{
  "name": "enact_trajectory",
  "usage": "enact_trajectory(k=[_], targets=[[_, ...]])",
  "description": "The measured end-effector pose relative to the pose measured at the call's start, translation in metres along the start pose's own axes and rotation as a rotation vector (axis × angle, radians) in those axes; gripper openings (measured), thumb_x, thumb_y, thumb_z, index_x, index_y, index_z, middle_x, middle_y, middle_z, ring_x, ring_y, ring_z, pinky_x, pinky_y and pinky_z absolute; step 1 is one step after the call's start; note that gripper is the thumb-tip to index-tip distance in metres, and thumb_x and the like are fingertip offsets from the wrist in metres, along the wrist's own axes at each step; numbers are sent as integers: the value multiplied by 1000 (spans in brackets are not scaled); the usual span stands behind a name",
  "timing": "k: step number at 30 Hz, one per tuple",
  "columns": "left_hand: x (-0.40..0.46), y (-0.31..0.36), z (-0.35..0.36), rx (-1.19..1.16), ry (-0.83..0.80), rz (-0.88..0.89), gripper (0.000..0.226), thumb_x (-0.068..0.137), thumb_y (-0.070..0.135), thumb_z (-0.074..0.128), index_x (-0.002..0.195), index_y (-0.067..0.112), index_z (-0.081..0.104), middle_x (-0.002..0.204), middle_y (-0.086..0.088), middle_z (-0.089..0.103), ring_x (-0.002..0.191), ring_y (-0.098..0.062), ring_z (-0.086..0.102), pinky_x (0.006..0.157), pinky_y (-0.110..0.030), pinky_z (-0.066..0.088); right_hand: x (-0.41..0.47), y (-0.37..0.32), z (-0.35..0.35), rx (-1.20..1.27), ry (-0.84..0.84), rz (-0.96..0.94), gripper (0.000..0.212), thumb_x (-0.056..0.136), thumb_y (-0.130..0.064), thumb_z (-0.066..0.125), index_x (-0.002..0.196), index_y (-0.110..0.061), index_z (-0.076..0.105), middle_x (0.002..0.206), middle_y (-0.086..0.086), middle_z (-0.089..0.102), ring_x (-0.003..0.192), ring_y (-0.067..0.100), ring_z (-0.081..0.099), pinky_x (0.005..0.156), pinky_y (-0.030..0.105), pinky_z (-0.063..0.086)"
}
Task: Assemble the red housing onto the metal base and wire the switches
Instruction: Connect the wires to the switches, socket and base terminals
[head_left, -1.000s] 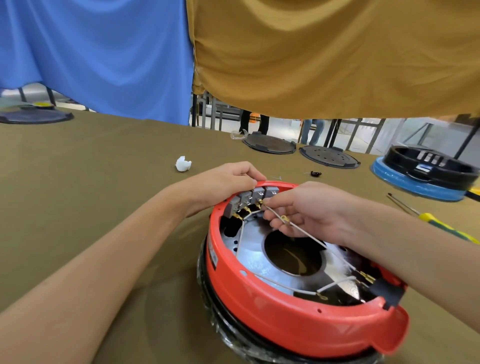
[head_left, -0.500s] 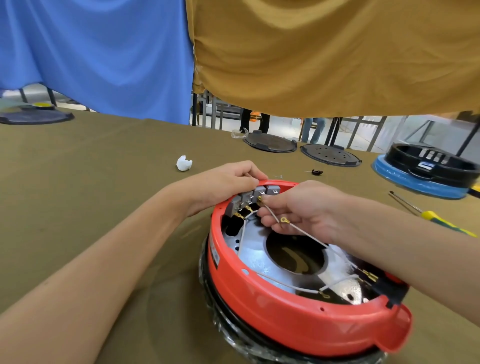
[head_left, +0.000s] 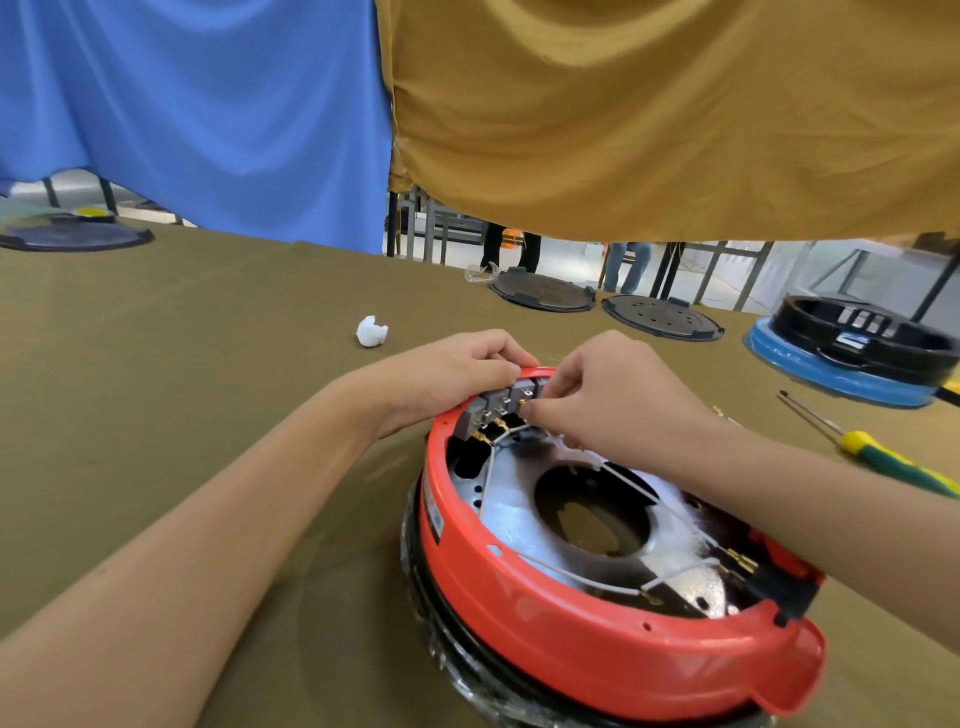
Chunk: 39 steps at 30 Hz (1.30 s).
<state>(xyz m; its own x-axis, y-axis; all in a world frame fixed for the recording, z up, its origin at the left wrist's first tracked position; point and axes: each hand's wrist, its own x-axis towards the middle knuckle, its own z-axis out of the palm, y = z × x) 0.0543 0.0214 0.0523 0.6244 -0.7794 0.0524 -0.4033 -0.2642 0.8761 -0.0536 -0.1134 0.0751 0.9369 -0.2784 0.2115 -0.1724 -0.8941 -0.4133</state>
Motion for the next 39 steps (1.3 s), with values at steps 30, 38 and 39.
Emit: enact_trajectory(k=[30,38,39], targets=[[-1,-4,-6,9,-36,-26,17,100,25,55,115,24,63,103,-12,68,76,-11,64,74,-37,57,6,19,-23,346,75,63,22,87,-21,63,71,-12,75,64,1,73,61,15,71,61,27,60],[-2,-4,-19,67,154,25,21,91,11,63,104,24,73,104,-8,73,84,-13,68,81,-31,57,9,106,-38,774,316,319,14,91,-14,64,85,-5,73,71,6,72,65,17,64,61,28,52],[-1,-5,-21,77,201,25,22,89,10,63,101,24,74,102,-7,74,84,-13,69,84,-34,57,8,115,-32,801,354,346,14,92,-14,63,87,-4,72,73,7,71,67,18,63,63,29,51]])
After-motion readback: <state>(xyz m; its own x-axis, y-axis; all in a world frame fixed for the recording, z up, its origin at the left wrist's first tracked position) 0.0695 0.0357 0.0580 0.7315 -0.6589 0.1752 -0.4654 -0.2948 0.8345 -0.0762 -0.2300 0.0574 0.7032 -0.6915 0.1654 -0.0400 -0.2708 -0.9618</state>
